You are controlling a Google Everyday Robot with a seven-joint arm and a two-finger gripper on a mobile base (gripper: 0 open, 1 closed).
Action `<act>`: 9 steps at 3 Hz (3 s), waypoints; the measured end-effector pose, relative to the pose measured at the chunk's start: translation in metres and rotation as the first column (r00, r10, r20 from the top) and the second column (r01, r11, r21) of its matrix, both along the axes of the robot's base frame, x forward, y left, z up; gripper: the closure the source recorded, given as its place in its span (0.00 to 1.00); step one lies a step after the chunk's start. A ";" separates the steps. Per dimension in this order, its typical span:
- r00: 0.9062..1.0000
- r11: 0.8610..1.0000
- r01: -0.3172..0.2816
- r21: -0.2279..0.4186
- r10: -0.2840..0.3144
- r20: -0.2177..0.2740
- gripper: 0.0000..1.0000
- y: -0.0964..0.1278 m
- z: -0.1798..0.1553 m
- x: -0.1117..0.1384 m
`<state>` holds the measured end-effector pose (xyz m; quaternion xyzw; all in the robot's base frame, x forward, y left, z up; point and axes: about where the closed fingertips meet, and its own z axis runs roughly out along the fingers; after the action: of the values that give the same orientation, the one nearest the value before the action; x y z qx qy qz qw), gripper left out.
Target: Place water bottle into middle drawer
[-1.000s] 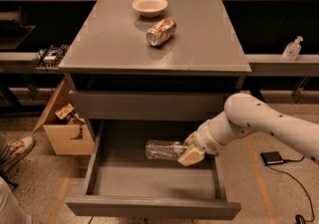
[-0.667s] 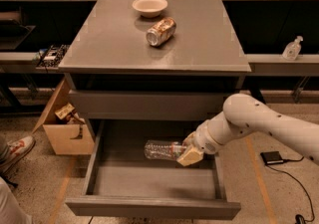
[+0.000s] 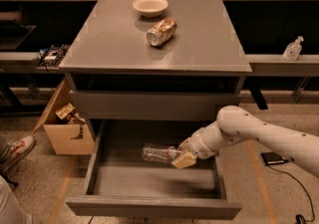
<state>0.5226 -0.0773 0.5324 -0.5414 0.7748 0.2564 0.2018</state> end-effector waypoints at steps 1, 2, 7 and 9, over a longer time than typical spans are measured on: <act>0.999 0.998 0.035 0.049 -0.034 -0.011 1.00 0.016 -0.038 0.009; 0.997 0.991 0.079 0.106 -0.078 -0.012 1.00 0.031 -0.072 0.028; 0.982 0.964 0.187 0.187 -0.184 -0.034 0.60 0.053 -0.129 0.068; 0.977 0.953 0.214 0.216 -0.213 -0.027 0.13 0.045 -0.121 0.060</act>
Offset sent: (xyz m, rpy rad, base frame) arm 0.0566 0.0451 -0.1137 0.1810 -0.0008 -0.1455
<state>0.5824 -0.0325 0.4111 -0.4287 0.7963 0.3174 0.2853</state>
